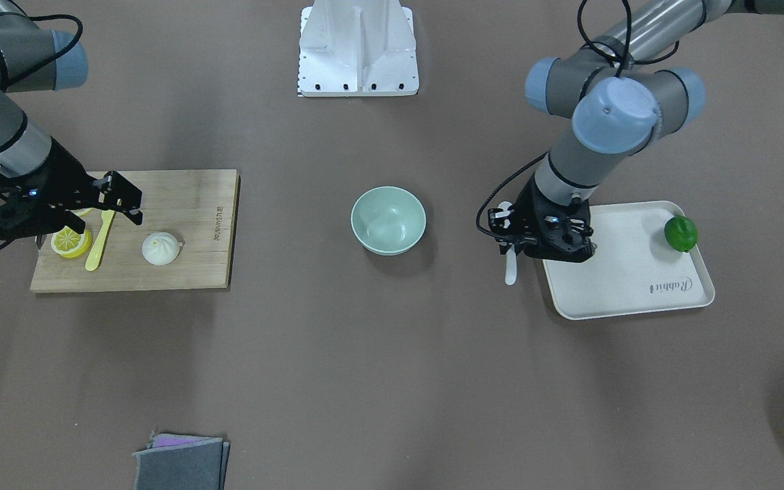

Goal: Put spoon and bun in bowl

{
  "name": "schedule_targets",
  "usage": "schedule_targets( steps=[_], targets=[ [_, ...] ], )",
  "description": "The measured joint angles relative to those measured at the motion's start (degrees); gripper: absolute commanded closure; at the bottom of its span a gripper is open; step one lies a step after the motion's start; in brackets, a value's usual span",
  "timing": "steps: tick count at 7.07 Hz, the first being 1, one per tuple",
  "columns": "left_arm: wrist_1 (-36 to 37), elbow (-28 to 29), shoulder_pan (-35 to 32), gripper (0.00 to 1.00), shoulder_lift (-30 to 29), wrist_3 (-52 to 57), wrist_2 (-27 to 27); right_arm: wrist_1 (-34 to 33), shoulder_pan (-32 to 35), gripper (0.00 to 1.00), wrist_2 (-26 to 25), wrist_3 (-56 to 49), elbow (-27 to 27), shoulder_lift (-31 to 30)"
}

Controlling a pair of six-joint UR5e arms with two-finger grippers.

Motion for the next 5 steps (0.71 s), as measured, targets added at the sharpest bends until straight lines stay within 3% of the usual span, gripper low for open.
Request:
schedule_targets(
  steps=[3, 4, 5],
  targets=[
    [-1.7, 5.2, 4.2, 1.0, -6.1, -4.4, 4.4, 0.1, -0.6, 0.0, -0.5, -0.3, -2.9, 1.4],
    [-3.4, 6.2, 5.0, 0.34, -6.2, -4.6, 4.8, 0.7, -1.0, 0.0, -0.9, -0.1, -3.7, 1.8],
    [-4.7, 6.8, 5.4, 0.06, -6.1, -4.7, 5.1, 2.1, -1.5, 0.0, -1.2, 0.1, -4.5, 1.9]
  ],
)
